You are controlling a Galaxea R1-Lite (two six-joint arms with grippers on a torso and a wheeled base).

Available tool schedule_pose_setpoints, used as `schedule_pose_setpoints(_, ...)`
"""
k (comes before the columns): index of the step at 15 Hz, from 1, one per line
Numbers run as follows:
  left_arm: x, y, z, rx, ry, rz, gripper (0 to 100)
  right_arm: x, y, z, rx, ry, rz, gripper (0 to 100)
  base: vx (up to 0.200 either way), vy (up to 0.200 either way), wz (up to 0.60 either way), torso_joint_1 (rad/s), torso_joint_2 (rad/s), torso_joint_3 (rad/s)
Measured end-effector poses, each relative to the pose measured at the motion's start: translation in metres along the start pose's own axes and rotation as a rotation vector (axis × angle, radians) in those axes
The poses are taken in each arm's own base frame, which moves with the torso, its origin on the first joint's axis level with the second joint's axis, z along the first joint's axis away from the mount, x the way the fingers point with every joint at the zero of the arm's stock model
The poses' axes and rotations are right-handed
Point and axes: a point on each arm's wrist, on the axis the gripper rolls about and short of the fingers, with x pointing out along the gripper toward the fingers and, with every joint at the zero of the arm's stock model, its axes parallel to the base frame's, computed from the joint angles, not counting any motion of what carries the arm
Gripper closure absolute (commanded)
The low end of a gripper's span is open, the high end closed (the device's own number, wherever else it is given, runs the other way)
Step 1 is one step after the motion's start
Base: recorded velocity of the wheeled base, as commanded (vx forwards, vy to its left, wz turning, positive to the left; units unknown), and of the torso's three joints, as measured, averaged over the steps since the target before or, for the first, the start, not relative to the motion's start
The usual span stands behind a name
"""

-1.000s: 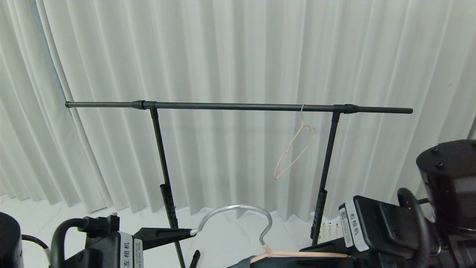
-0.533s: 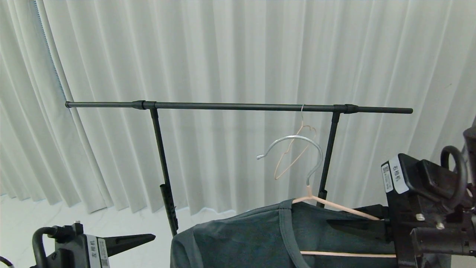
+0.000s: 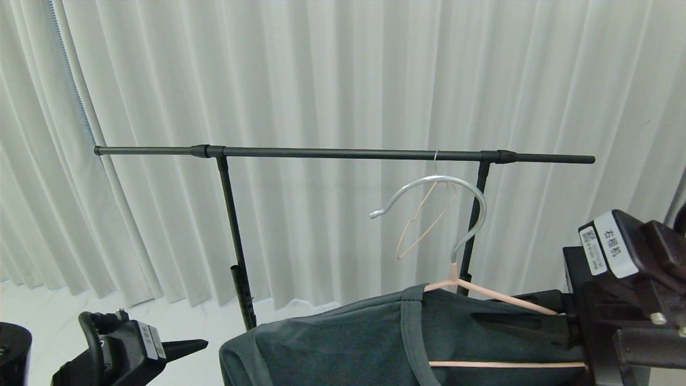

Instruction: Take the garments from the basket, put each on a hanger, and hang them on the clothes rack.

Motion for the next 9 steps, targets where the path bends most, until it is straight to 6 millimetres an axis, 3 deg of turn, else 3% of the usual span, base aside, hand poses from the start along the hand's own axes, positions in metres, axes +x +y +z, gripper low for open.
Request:
schedule_pose_setpoints(2,0.003,0.002,0.001,-0.009,0.013,-0.002,0,0.0,0.002,0.001,-0.005,-0.005,0.008,100,0.0,0.0,0.0,0.0,0.0,0.0)
schedule_pose_setpoints(3,0.004,0.004,0.002,-0.016,0.018,0.006,100,-0.001,0.003,0.001,-0.006,-0.005,0.008,100,0.0,0.0,0.0,0.0,0.0,0.0)
schedule_pose_setpoints(9,-0.002,0.024,-0.005,-0.117,0.04,0.16,100,-0.007,-0.005,-0.006,0.029,0.016,-0.046,100,0.0,0.0,0.0,0.0,0.0,0.0)
